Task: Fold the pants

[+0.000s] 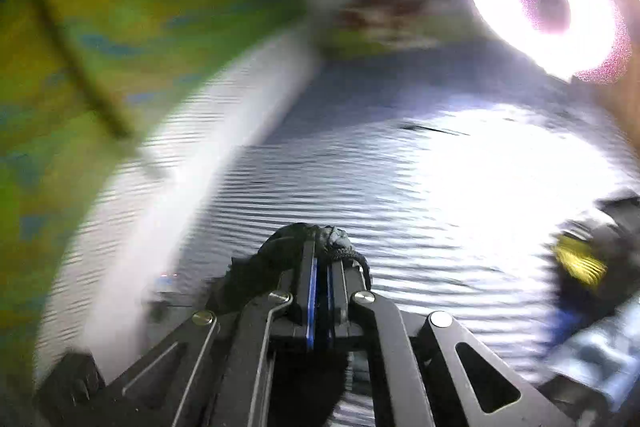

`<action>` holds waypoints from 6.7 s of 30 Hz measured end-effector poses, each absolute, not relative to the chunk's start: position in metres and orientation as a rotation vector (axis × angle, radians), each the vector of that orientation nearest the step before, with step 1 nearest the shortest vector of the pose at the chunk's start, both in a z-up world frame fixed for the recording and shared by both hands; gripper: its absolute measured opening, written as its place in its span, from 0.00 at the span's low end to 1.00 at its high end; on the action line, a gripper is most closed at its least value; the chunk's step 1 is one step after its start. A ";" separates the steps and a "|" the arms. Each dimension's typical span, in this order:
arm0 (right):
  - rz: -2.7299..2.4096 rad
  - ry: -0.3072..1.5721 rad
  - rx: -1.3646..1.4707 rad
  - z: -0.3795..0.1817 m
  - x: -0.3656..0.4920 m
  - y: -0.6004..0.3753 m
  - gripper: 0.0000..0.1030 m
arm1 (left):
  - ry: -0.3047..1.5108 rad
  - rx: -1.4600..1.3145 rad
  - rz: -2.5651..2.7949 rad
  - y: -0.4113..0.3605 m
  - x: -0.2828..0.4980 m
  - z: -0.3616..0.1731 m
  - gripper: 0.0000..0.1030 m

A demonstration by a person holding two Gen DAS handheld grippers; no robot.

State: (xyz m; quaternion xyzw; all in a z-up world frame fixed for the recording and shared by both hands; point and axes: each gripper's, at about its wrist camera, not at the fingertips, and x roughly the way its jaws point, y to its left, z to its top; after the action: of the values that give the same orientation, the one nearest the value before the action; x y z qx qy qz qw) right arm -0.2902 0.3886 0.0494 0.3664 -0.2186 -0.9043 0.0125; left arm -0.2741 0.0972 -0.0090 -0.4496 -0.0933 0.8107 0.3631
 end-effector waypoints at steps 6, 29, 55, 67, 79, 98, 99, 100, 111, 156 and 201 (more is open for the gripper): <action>-2.951 -0.639 1.632 -0.058 -0.264 0.506 0.07 | -0.131 -1.414 1.868 0.199 -0.303 -0.082 0.28; -2.728 -0.170 1.391 -0.033 -0.381 0.264 0.42 | -0.816 -1.282 2.833 -0.338 -0.301 -0.112 0.72; -2.846 0.116 1.719 0.061 -0.303 0.323 0.45 | -1.057 -1.276 2.658 -0.336 -0.339 -0.162 0.72; -2.392 -0.046 1.535 -0.093 -0.471 0.116 0.56 | -1.125 -1.339 2.823 -0.391 -0.313 -0.170 0.72; -2.072 0.194 1.757 -0.202 -0.531 -0.035 0.56 | -1.249 -1.318 2.877 -0.444 -0.295 -0.179 0.72; -2.498 -0.130 1.080 0.043 -0.487 0.079 0.57 | -1.279 -1.245 2.925 -0.440 -0.293 -0.163 0.71; -2.509 -0.080 1.173 0.033 -0.491 0.081 0.64 | -1.290 -1.240 2.922 -0.439 -0.293 -0.162 0.71; -2.511 -0.044 1.238 0.022 -0.491 0.086 0.64 | -1.294 -1.234 2.913 -0.437 -0.293 -0.162 0.71; -2.675 -0.209 1.606 -0.077 -0.390 0.267 0.64 | -1.166 -1.268 2.899 -0.402 -0.308 -0.154 0.71; -2.293 0.055 1.531 -0.140 -0.322 0.065 0.42 | -0.874 -1.508 2.738 -0.322 -0.319 -0.173 0.71; -2.094 -0.056 1.832 -0.157 -0.413 -0.005 0.42 | -1.116 -1.317 2.974 -0.424 -0.272 -0.138 0.79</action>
State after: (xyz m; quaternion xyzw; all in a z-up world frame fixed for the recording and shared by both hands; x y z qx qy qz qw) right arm -0.4128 -0.0054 -0.1568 0.6478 -0.0196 -0.7404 0.1786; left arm -0.2716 -0.4237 -0.1382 -0.3787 -0.3209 0.8554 -0.1479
